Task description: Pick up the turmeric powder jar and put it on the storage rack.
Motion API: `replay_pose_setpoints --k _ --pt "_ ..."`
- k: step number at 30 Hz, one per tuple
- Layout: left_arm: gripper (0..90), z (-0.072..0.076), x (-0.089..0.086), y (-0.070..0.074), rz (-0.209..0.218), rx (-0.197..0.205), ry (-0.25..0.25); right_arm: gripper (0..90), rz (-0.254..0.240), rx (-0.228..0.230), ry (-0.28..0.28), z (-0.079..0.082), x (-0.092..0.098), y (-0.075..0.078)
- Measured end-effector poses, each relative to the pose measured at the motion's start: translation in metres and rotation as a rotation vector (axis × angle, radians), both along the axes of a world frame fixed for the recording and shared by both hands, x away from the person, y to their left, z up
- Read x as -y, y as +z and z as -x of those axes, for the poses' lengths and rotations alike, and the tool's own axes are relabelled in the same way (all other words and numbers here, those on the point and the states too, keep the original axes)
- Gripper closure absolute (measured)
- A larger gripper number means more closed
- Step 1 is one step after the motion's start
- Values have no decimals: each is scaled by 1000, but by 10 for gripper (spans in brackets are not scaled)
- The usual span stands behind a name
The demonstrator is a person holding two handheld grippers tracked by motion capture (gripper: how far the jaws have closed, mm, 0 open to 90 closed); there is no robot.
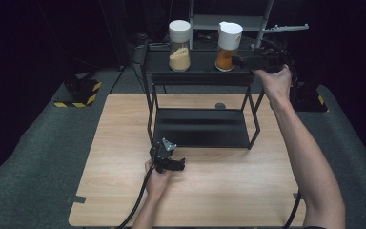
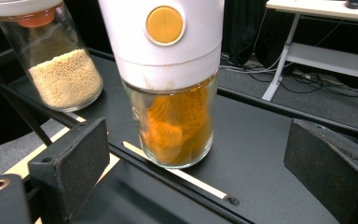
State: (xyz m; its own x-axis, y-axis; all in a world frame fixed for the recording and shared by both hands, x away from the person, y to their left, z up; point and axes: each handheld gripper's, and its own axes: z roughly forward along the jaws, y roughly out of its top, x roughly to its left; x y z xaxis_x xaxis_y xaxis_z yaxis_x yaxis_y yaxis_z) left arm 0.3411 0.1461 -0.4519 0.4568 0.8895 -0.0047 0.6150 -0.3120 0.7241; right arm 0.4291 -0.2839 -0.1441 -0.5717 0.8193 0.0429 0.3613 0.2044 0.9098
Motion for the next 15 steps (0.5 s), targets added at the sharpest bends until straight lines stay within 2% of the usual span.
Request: replay_pose_setpoints --k 15 --pt "34 0 0 0 -1 0 -1 73 -3 -19 -11 5 13 -7"
